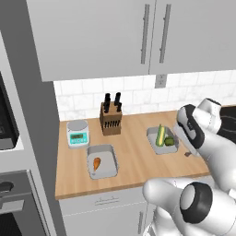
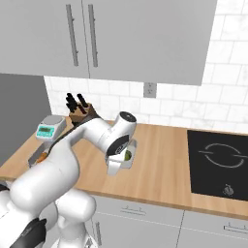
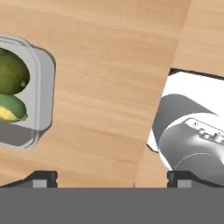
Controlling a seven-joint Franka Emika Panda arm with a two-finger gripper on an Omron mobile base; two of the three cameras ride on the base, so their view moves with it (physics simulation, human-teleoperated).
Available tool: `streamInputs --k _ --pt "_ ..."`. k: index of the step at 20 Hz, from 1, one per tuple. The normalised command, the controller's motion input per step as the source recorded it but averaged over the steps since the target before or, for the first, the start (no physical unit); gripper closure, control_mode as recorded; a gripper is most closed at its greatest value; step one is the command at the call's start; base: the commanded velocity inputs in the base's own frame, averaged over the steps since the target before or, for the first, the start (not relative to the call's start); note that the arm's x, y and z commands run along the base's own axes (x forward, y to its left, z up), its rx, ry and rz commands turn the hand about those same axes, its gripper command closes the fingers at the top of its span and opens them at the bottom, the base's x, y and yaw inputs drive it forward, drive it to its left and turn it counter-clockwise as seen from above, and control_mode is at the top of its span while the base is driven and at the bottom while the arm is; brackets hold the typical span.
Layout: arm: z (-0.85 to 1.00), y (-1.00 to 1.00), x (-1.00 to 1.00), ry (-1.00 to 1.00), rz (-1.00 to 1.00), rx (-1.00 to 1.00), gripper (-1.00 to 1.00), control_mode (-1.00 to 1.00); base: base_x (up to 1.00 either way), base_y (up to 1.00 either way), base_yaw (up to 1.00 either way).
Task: Take the meat container that has the chicken drumstick and place it on the second highest rack of the freezer. Then take the vegetable container that has the corn and lime and place it on the highest rack of the freezer.
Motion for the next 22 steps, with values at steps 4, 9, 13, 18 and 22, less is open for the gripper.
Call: streamInputs --k 4,9,13,18,22 --pt "0.00 0.00 0.42 0.04 0.00 0.00 -1.00 -1.00 0.00 0.00 0.00" --pt "0.00 0.00 0.29 0.03 0.00 0.00 -1.00 -1.00 0.00 0.00 0.00" --pt "-0.04 0.00 0.26 0.05 0.00 0.00 -1.00 -1.00 0.00 0.00 0.00" --pt "-0.12 0.02 0.24 0.05 0.00 0.00 -1.00 -1.00 0.00 0.00 0.00" --pt "-0.17 0.00 0.12 0.04 0.00 0.04 -1.00 -1.00 0.00 0.00 0.00"
